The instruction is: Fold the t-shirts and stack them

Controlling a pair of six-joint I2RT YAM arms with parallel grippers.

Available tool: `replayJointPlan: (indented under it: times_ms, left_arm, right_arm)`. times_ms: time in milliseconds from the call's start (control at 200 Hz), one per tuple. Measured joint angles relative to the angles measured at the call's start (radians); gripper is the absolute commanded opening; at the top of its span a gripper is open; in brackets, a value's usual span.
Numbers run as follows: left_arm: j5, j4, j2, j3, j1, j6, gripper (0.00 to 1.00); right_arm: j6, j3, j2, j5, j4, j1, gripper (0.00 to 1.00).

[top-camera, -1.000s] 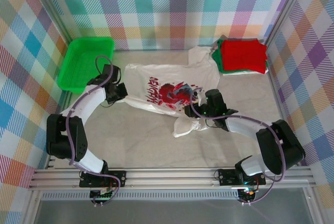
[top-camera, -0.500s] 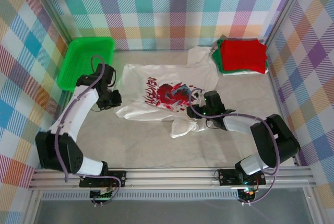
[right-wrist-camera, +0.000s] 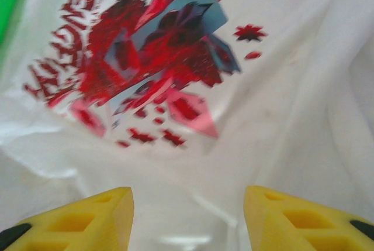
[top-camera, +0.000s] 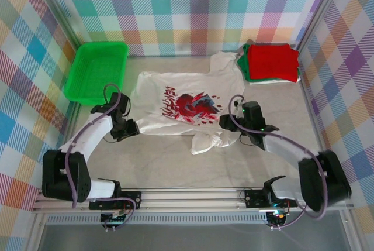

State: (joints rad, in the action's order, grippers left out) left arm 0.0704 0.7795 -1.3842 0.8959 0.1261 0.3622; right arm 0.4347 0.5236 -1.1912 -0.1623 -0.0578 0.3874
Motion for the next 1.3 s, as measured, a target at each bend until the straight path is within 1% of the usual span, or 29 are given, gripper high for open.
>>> replayJointPlan:
  times_ms: [50, 150, 255, 340, 375, 440, 530, 580, 645, 755, 830, 890, 915, 945, 980, 1015, 1055, 1115, 1225, 1260, 1300]
  left_arm:
    - [0.022, -0.049, -0.022, -0.006, 0.001, 0.004, 0.39]
    - [0.052, -0.124, -0.029, -0.021, 0.038, 0.006, 0.39]
    - [0.084, -0.201, -0.027, -0.029, 0.155, -0.008, 0.39]
    - [0.135, -0.288, -0.013, -0.061, 0.24, -0.019, 0.42]
    - [0.161, -0.33, -0.006, -0.081, 0.277, -0.022, 0.46]
    - [0.2, -0.394, -0.002, -0.106, 0.346, -0.04, 0.48]
    - [0.229, -0.464, -0.016, -0.108, 0.46, -0.088, 0.51]
    - [0.245, -0.5, -0.033, -0.108, 0.523, -0.119, 0.51]
    - [0.272, -0.546, -0.065, -0.109, 0.59, -0.158, 0.56]
    - [0.296, -0.605, -0.129, -0.114, 0.669, -0.224, 0.62]
    - [0.295, -0.629, -0.181, -0.114, 0.7, -0.262, 0.64]
    - [0.288, -0.652, -0.223, -0.114, 0.711, -0.286, 0.64]
    - [0.284, -0.658, -0.236, -0.113, 0.714, -0.294, 0.62]
    - [0.276, -0.666, -0.248, -0.112, 0.715, -0.303, 0.57]
    - [0.273, -0.666, -0.252, -0.106, 0.714, -0.307, 0.44]
    - [0.261, -0.681, -0.255, -0.103, 0.715, -0.315, 0.36]
    - [0.248, -0.699, -0.267, -0.093, 0.716, -0.325, 0.32]
    - [0.23, -0.723, -0.282, -0.078, 0.716, -0.331, 0.21]
    - [0.209, -0.751, -0.282, -0.062, 0.716, -0.32, 0.07]
    - [0.2, -0.758, -0.28, -0.059, 0.716, -0.312, 0.0]
    - [0.192, -0.758, -0.276, -0.055, 0.716, -0.299, 0.0]
  right_arm:
    - [0.01, -0.018, 0.029, -0.042, 0.021, 0.003, 0.53]
    - [0.026, -0.055, 0.035, -0.113, 0.043, 0.023, 0.53]
    - [0.042, -0.101, 0.011, -0.171, 0.043, 0.047, 0.54]
    - [0.049, -0.105, -0.057, -0.189, 0.034, 0.066, 0.55]
    - [0.049, -0.103, -0.087, -0.192, 0.027, 0.072, 0.51]
    - [0.05, -0.097, -0.138, -0.192, 0.017, 0.078, 0.44]
    - [0.055, -0.074, -0.174, -0.192, -0.007, 0.079, 0.24]
    - [0.057, -0.068, -0.183, -0.187, -0.018, 0.079, 0.18]
    - [0.065, -0.061, -0.184, -0.187, -0.021, 0.079, 0.16]
    - [0.077, -0.033, -0.181, -0.181, -0.006, 0.079, 0.16]
    - [0.087, -0.01, -0.161, -0.179, 0.017, 0.079, 0.15]
    - [0.101, 0.003, -0.134, -0.174, 0.035, 0.079, 0.15]
    - [0.106, 0.008, -0.123, -0.171, 0.045, 0.079, 0.15]
    - [0.112, 0.016, -0.111, -0.169, 0.055, 0.079, 0.16]
    - [0.12, 0.025, -0.099, -0.166, 0.069, 0.079, 0.19]
    - [0.127, 0.034, -0.092, -0.163, 0.082, 0.079, 0.21]
    - [0.133, 0.042, -0.087, -0.161, 0.094, 0.079, 0.2]
    - [0.138, 0.055, -0.085, -0.149, 0.119, 0.079, 0.21]
    - [0.143, 0.068, -0.079, -0.12, 0.169, 0.077, 0.3]
    - [0.145, 0.07, -0.075, -0.111, 0.18, 0.076, 0.32]
    - [0.15, 0.074, -0.069, -0.101, 0.196, 0.073, 0.33]
